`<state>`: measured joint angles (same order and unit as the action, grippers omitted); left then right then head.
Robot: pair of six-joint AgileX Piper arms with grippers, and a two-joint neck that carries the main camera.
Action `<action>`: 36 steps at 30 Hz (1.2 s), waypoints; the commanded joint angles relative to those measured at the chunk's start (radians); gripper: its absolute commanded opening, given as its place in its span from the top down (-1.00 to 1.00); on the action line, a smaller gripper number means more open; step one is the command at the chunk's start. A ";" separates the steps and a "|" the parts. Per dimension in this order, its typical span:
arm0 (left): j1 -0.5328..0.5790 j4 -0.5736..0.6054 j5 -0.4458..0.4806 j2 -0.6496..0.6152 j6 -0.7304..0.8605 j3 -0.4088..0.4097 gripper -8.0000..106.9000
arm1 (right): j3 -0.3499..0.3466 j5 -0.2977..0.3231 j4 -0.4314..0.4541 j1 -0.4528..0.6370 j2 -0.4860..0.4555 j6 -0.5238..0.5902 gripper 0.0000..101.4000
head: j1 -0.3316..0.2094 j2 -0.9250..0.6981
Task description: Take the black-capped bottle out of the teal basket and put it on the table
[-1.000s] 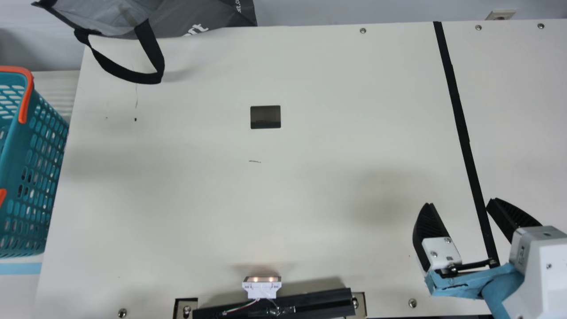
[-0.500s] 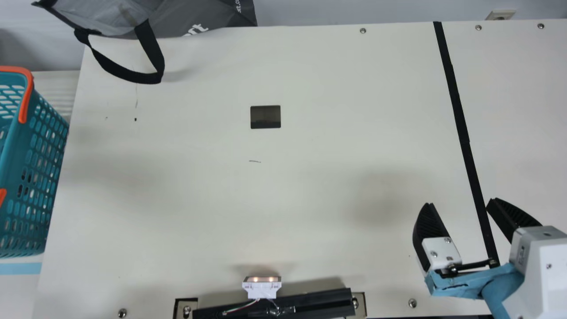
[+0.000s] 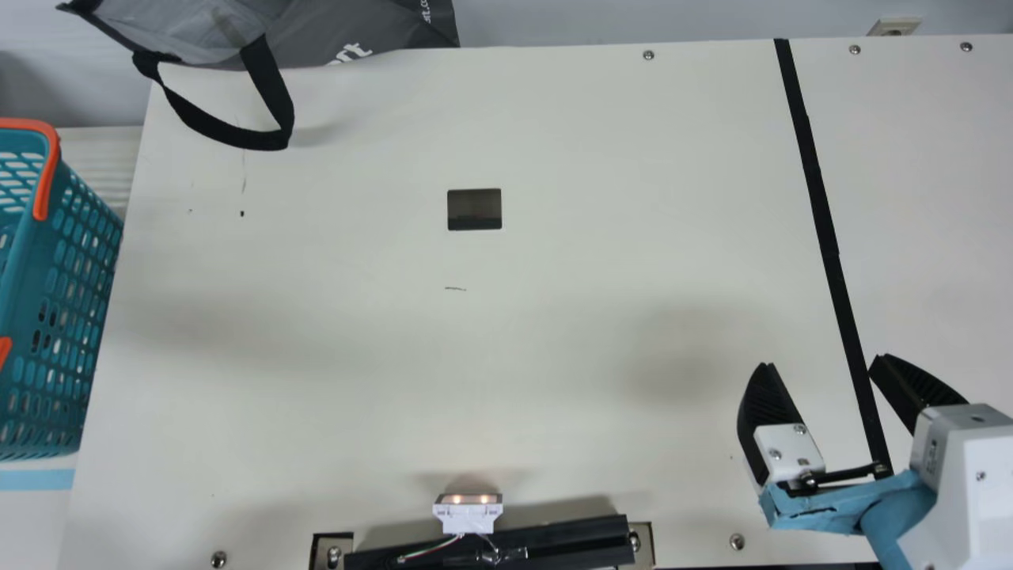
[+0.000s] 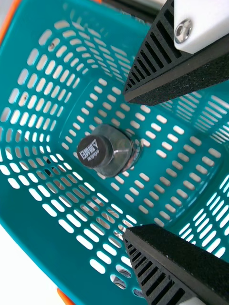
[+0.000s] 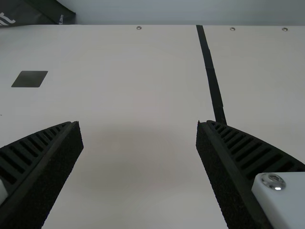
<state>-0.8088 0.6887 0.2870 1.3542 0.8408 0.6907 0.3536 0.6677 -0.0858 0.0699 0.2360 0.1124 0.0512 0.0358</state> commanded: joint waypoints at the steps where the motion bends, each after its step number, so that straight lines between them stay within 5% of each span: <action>1: -0.010 0.021 -0.003 0.022 0.037 0.007 -1.00 | 0.000 0.000 0.000 0.000 0.000 0.000 -0.79 | -0.004 -0.008; 36: -0.056 0.210 -0.039 0.300 0.291 0.159 -1.00 | 0.000 0.002 0.001 0.000 0.000 0.000 -0.79 | -0.004 -0.008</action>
<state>-0.8640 0.8977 0.2464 1.6475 1.1297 0.8441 0.3536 0.6701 -0.0846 0.0699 0.2360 0.1124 0.0512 0.0358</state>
